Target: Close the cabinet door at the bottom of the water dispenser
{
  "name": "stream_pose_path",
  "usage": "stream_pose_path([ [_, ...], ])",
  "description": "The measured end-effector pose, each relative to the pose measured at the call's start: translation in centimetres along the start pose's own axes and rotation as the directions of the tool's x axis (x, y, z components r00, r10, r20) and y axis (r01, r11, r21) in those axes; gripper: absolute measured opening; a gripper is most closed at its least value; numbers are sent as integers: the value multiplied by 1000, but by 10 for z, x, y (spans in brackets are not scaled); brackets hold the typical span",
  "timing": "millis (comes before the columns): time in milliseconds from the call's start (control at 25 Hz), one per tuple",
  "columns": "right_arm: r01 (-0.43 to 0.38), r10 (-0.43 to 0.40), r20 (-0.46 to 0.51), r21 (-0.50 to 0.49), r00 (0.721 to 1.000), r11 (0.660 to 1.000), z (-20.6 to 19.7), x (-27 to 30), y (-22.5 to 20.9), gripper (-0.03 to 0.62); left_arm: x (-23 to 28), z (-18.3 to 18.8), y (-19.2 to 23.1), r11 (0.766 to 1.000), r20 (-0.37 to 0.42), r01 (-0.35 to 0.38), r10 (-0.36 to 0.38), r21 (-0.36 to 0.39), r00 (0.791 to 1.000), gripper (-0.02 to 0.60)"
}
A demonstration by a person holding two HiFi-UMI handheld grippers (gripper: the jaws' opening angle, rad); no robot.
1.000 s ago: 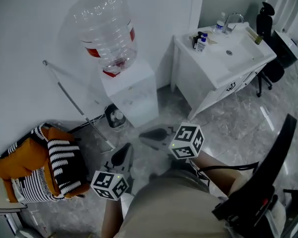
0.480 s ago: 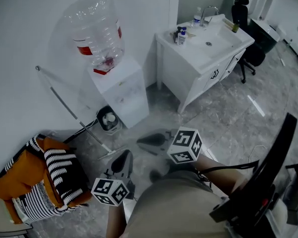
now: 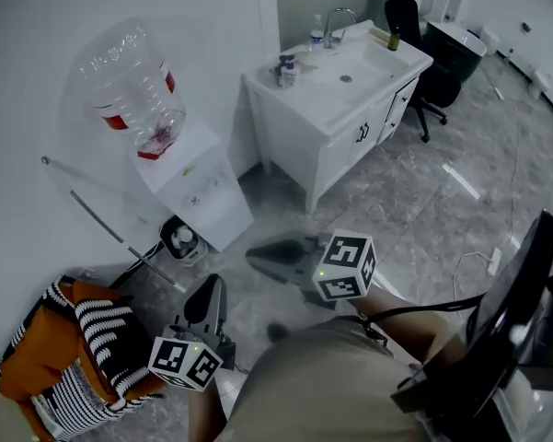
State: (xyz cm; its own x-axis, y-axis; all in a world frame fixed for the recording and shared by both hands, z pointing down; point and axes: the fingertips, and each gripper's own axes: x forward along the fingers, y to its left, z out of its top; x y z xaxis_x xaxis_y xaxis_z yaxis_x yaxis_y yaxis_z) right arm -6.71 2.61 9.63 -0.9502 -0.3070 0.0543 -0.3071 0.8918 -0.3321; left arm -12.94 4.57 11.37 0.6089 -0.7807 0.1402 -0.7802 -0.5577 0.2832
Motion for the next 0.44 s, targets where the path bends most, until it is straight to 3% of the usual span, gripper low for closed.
stream_pose_path([
  [200, -16, 16, 70, -6, 997, 1000, 17, -76, 2, 12, 33, -4, -70, 1000, -9, 18, -17, 26, 1000, -6],
  [440, 15, -21, 106, 59, 994, 998, 5, -176, -14, 12, 69, -30, -153, 998, -53, 30, -27, 53, 998, -6],
])
